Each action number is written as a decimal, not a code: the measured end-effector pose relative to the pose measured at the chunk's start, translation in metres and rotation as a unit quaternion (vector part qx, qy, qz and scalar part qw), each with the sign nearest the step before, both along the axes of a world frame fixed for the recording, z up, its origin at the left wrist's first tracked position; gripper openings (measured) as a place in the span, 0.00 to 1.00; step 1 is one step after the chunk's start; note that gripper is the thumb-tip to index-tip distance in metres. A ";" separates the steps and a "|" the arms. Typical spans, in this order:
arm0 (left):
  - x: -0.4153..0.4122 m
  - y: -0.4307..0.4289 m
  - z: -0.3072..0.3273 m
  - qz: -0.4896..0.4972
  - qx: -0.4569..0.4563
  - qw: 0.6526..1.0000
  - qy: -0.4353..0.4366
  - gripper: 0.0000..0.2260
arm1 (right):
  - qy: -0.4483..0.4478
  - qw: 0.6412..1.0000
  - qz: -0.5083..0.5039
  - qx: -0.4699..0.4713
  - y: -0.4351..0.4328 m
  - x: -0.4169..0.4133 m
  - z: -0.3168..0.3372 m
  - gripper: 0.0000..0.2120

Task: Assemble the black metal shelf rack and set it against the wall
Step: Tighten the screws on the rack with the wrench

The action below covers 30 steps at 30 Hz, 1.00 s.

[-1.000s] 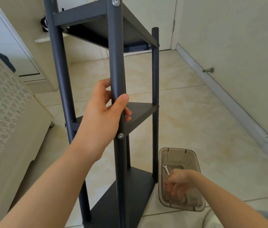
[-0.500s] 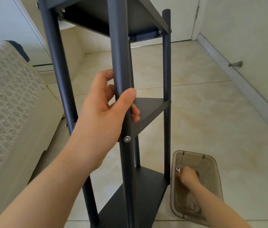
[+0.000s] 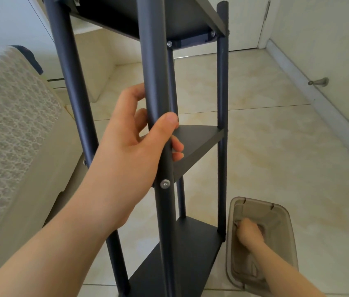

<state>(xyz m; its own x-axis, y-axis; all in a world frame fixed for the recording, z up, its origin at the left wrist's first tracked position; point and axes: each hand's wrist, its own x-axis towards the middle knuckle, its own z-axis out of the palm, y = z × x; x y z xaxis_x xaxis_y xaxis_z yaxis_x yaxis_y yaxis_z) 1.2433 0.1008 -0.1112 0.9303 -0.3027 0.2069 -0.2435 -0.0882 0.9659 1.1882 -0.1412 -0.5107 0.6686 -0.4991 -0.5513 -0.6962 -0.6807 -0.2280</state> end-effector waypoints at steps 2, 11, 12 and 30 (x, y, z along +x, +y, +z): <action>-0.002 0.000 -0.001 0.001 0.006 1.000 0.004 0.12 | 0.024 0.999 0.026 -0.016 -0.003 -0.002 0.002 0.11; -0.001 0.001 -0.004 -0.004 0.016 0.999 0.036 0.14 | 0.117 0.978 0.170 -0.033 -0.024 0.029 0.079 0.17; 0.000 0.001 -0.003 -0.006 0.013 0.999 0.038 0.14 | 0.142 0.972 0.188 -0.022 -0.025 0.033 0.098 0.19; -0.013 0.013 0.017 0.067 0.019 0.997 0.032 0.10 | -0.416 0.873 0.114 0.229 0.043 0.017 0.413 0.10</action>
<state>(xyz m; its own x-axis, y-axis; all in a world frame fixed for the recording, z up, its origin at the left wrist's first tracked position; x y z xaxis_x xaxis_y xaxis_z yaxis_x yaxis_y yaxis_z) 1.2305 0.1137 -0.0945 0.9739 -0.1818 0.1359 -0.1644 -0.1519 0.9746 1.2049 -0.0979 -0.0975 0.9857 -0.1554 0.0657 -0.0182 -0.4850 -0.8743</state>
